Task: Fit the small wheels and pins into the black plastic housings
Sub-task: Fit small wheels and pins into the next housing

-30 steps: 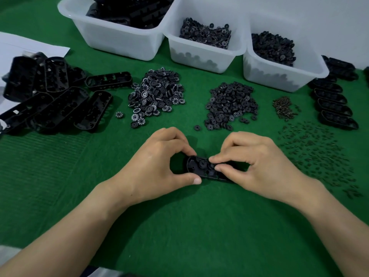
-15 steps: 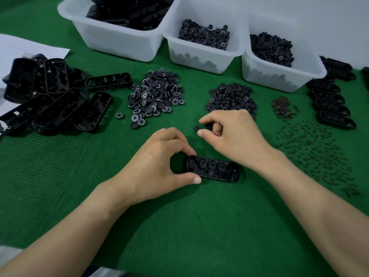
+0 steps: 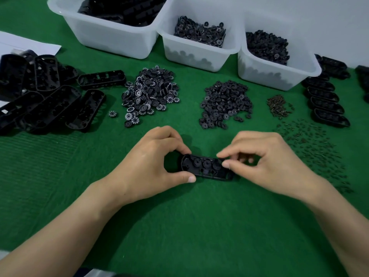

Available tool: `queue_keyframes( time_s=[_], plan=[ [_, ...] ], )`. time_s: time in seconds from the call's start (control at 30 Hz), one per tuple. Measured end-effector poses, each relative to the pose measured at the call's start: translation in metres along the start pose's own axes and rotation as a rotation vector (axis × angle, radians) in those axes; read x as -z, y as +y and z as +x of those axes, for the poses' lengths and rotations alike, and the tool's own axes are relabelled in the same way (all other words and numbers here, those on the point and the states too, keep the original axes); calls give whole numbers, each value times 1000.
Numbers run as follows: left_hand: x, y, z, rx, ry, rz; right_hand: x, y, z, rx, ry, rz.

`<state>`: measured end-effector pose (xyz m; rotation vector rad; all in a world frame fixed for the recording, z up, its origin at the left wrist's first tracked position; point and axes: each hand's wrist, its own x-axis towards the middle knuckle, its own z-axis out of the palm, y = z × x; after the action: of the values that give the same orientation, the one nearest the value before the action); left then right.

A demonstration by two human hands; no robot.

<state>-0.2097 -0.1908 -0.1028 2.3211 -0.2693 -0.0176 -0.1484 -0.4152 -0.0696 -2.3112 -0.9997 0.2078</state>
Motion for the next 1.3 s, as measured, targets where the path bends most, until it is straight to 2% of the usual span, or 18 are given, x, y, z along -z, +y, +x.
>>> queue_keyframes(
  time_s=[0.37, 0.43, 0.57, 0.73, 0.9, 1.13, 1.3],
  plan=[
    [0, 1, 0, -1, 4, 8, -8, 0, -5, 149, 3, -243],
    [0, 1, 0, 0, 4, 6, -6, 0, -3, 81, -13, -158],
    [0, 1, 0, 4, -2, 0, 1, 7, -5, -13, 81, 41],
    [1, 2, 0, 5, -4, 27, -8, 3, -13, -16, 3, 12],
    [-3, 12, 2, -21, -38, 65, 19, 17, -26, -80, 203, 92],
    [-38, 48, 6, -129, -162, 94, 55, 54, -84, -283, 301, 103],
    [-71, 78, 19, -169, -196, 111, 69, 70, -121, -356, 373, 121]
  ],
)
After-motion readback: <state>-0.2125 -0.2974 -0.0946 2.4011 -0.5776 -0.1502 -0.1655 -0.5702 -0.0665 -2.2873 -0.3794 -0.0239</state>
